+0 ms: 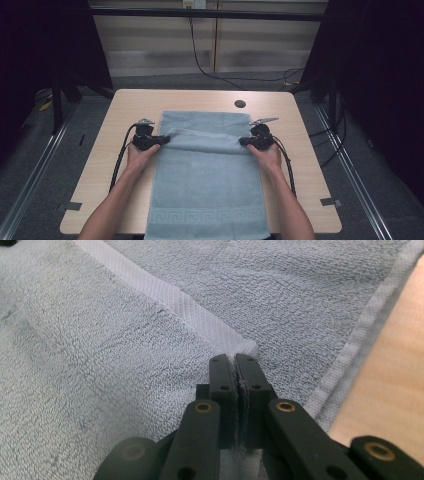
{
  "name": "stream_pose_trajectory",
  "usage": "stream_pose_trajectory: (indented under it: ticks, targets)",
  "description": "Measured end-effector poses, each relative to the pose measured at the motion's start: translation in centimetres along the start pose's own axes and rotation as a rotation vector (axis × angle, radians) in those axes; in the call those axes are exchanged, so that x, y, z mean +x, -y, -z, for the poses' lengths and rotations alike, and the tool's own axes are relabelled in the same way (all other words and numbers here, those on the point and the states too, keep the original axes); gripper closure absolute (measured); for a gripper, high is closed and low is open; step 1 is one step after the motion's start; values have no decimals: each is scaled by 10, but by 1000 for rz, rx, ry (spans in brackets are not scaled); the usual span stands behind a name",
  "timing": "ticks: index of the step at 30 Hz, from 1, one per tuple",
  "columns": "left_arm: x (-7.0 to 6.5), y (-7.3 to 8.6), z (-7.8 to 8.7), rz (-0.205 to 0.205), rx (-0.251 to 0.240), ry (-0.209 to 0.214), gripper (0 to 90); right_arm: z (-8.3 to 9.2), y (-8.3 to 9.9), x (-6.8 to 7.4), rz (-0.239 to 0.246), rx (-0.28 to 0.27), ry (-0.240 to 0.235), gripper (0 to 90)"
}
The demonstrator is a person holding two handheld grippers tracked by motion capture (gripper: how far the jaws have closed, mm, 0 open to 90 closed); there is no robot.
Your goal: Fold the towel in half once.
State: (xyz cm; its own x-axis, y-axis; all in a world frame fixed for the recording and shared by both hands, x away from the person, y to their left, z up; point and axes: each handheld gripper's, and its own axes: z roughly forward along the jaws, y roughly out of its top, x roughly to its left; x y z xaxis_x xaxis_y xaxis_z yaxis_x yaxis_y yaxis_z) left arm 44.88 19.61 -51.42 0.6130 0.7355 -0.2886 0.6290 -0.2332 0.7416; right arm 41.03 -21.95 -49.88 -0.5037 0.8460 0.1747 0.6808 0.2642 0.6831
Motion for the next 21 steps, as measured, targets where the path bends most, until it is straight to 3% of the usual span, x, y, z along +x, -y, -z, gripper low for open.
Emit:
stream_pose_trajectory:
  ticks: [4, 9, 10, 13, 21]
  targets:
    - [4, -4, -2, 19, 5, -5, 848, -7, -6, -7, -46, -18, 2, 871]
    - [5, -9, -4, 28, 17, -20, 849, -12, -12, -5, -32, -28, 46, 871]
    - [5, -9, -3, 40, 15, -18, 849, -11, -13, -5, -37, -17, 38, 871]
    - [3, -11, 1, 26, 13, -8, 850, -7, -14, -6, -41, -4, 31, 872]
    - [-13, -45, 61, -29, -155, 80, 850, 48, -33, -5, -50, -213, -43, 873]
